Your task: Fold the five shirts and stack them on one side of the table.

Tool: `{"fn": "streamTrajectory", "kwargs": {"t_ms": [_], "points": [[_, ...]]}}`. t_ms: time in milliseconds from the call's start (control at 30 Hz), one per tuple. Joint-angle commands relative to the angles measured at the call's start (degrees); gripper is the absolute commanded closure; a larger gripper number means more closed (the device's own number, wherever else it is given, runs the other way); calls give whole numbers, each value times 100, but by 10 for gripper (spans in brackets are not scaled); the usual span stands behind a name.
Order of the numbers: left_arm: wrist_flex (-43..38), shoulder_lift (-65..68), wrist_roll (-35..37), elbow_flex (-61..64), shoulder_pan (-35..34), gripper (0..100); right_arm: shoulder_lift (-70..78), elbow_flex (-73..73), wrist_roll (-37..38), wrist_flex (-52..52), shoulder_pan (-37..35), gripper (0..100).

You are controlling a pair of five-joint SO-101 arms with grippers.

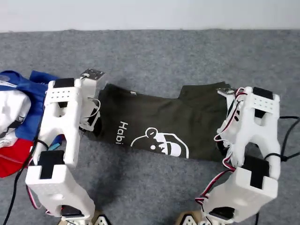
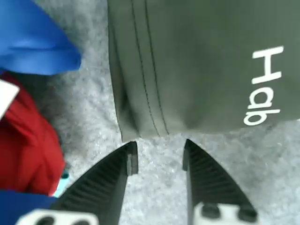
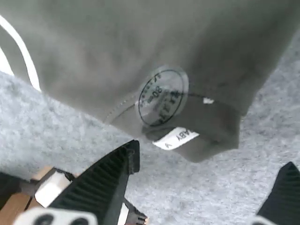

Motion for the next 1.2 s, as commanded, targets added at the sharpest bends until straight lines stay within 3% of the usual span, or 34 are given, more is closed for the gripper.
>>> {"fn": "streamTrajectory", "kwargs": {"t_ms": [0, 200, 433, 733, 933, 1167], "points": [[-281, -325, -53, -22, -62, 781, -356, 35, -132, -40, -215, 564], [-659, -123, -44, -13, -316, 753, -356, 53, -132, -40, -374, 564], [-1152, 1081, -44, -127, -378, 754, -356, 53, -308, -40, -374, 564], [-1046, 1705, -70, -488, -229, 991, -312, 62, -325, -40, -365, 564], [-976, 1723, -79, -470, -211, 987, -356, 615, -325, -127, -382, 564], [-976, 1723, -79, -470, -193, 987, -312, 1565, -334, -1332, -567, 565]]}}
